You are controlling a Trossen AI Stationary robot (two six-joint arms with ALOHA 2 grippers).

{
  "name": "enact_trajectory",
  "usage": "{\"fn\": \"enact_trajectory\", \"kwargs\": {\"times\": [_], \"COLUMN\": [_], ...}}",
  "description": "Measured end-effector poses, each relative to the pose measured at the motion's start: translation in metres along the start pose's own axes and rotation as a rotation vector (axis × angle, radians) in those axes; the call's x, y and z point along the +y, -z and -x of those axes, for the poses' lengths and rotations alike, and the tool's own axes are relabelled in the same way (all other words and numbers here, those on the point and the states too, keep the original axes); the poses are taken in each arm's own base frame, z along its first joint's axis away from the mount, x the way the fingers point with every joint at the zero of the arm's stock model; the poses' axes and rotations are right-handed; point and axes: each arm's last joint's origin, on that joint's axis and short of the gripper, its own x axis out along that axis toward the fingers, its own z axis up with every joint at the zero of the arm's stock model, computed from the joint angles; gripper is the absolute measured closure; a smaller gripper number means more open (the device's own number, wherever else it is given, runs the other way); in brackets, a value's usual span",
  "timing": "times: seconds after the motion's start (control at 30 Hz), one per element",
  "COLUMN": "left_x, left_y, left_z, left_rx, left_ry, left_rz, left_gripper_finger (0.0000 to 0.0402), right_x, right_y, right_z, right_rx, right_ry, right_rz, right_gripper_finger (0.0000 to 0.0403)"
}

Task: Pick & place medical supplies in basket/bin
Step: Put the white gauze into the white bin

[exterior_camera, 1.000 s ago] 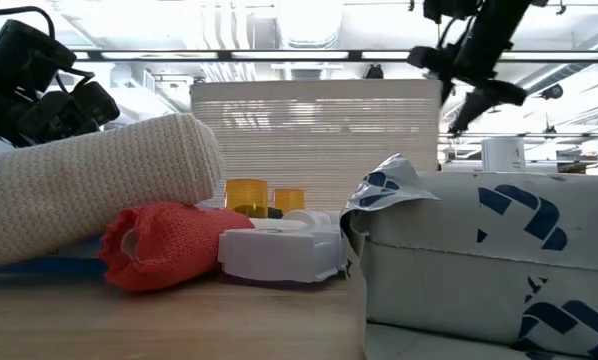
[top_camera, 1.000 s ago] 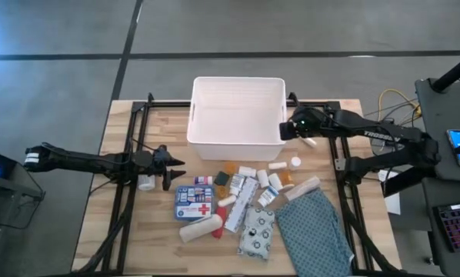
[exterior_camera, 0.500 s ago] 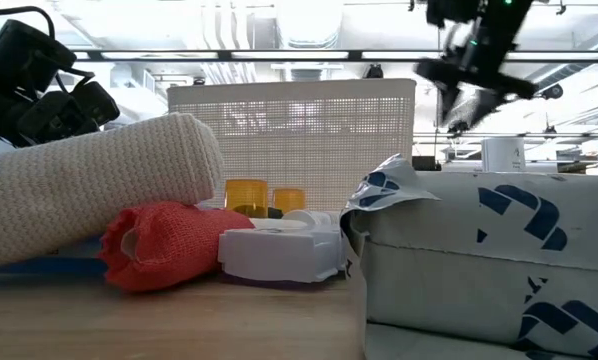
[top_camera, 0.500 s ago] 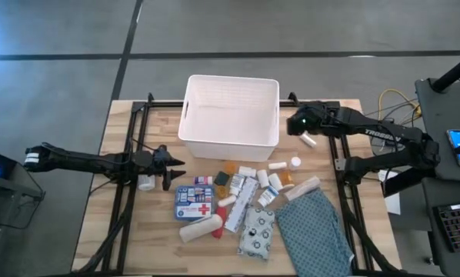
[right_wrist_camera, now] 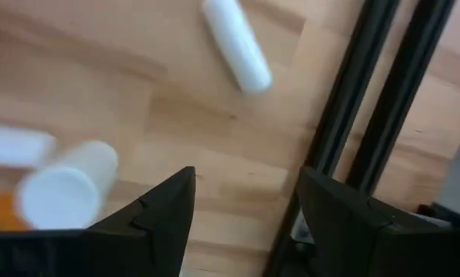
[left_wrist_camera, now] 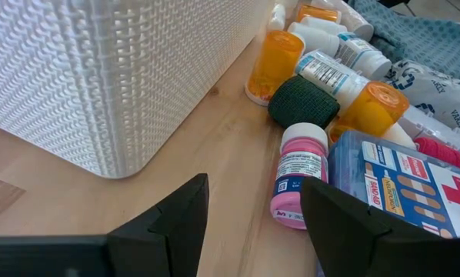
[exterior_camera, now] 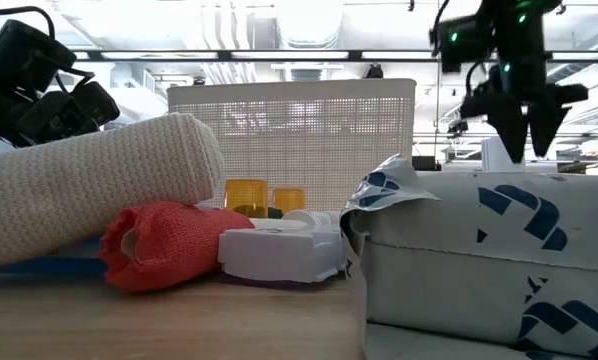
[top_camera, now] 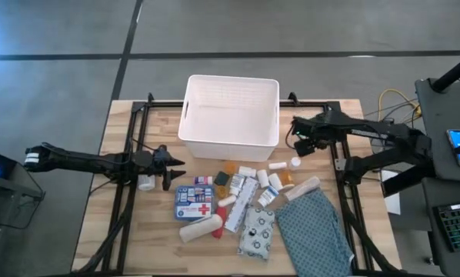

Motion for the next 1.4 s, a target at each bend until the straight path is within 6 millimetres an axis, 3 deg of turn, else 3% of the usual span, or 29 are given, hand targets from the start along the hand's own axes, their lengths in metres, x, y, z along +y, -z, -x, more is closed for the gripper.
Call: {"fn": "enact_trajectory", "kwargs": {"times": [0.23,0.47,0.7,0.93,1.07,1.17,1.4], "left_x": [0.000,0.000,0.000,0.000,0.000,0.000,0.000], "left_y": [0.000,0.000,0.000,0.000,0.000,0.000,0.000], "left_z": [0.000,0.000,0.000,0.000,0.000,0.000,0.000], "left_rx": [0.000,-0.001,0.000,0.000,0.000,0.000,0.000], "left_ry": [0.000,0.000,0.000,0.000,0.000,0.000,0.000], "left_rz": [0.000,0.000,0.000,0.000,0.000,0.000,0.000], "left_gripper_finger": [0.0215,0.0215,0.0215,0.0215,0.0215,0.0215,0.0215], "right_x": [0.019,0.022,0.008,0.006,0.000,-0.003,-0.003], "right_y": [-0.021,-0.058,-0.074,-0.066,-0.063,-0.057,-0.056], "right_z": [-0.039,-0.070,-0.077,-0.073,-0.082,-0.094,-0.101], "right_rx": [0.051,0.060,0.049,0.033,0.041,0.058,0.003], "right_ry": [0.209,0.128,0.100,0.045,-0.051,-0.028,-0.002], "right_rz": [0.115,0.169,0.209,0.229,0.170,0.166,0.167], "right_gripper_finger": [0.0184,0.0183,0.0184,0.0184,0.0184,0.0184,0.0184]}}
